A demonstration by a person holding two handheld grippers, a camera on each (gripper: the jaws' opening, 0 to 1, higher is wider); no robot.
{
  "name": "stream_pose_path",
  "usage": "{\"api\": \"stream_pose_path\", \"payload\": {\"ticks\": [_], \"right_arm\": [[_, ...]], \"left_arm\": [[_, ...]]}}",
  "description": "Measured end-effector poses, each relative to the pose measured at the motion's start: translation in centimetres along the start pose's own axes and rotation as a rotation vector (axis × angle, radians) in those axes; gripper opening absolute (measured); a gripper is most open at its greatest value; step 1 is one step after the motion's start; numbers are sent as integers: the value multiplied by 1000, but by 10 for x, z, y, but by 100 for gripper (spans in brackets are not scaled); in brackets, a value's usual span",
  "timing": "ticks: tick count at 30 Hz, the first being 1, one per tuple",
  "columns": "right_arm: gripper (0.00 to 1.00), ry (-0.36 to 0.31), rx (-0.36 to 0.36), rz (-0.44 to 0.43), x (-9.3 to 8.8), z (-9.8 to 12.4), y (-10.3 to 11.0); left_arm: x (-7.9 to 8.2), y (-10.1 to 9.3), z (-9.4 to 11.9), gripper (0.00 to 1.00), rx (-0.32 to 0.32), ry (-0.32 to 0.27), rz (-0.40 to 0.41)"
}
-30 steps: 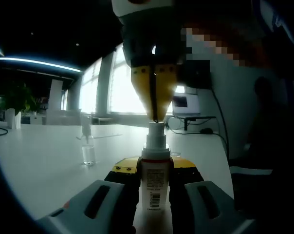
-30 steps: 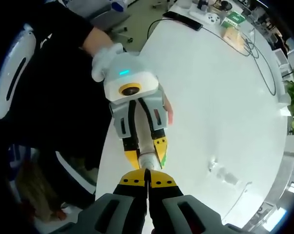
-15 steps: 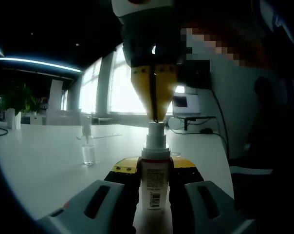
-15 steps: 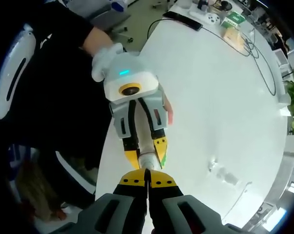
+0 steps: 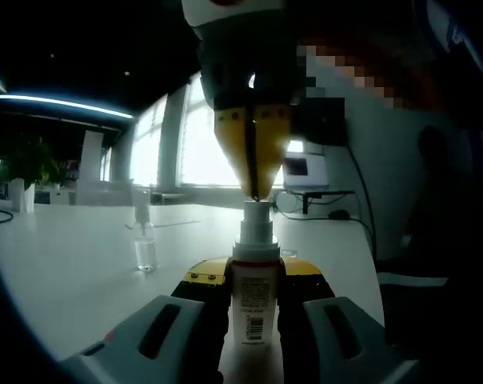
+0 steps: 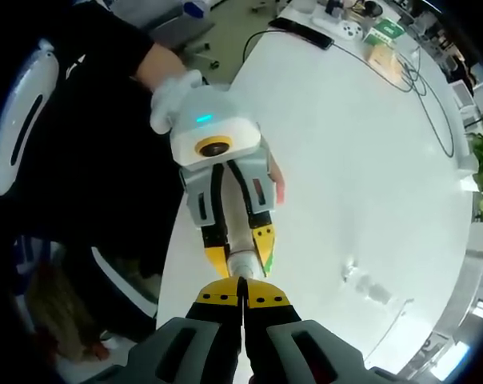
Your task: Clamp pump bottle remove cover press pump head put on cover
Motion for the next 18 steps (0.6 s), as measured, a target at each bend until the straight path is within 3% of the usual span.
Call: {"api": "stream_pose_path", "payload": {"ticks": [18], "right_arm": [[0, 15, 14, -41, 1, -8, 0]], "left_arm": [[-1, 1, 0, 13, 1, 0, 0]]}}
Point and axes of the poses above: the point that each gripper's makers call its tool centre point, and the gripper's own axes: z roughly backward along the fingers, y roughly to its left, x roughly out of its top, the point moved 7 cm from there along z, roughly backward along the fingers, and after that the axes turned 9 degrees about z, right-handed, at the moved point
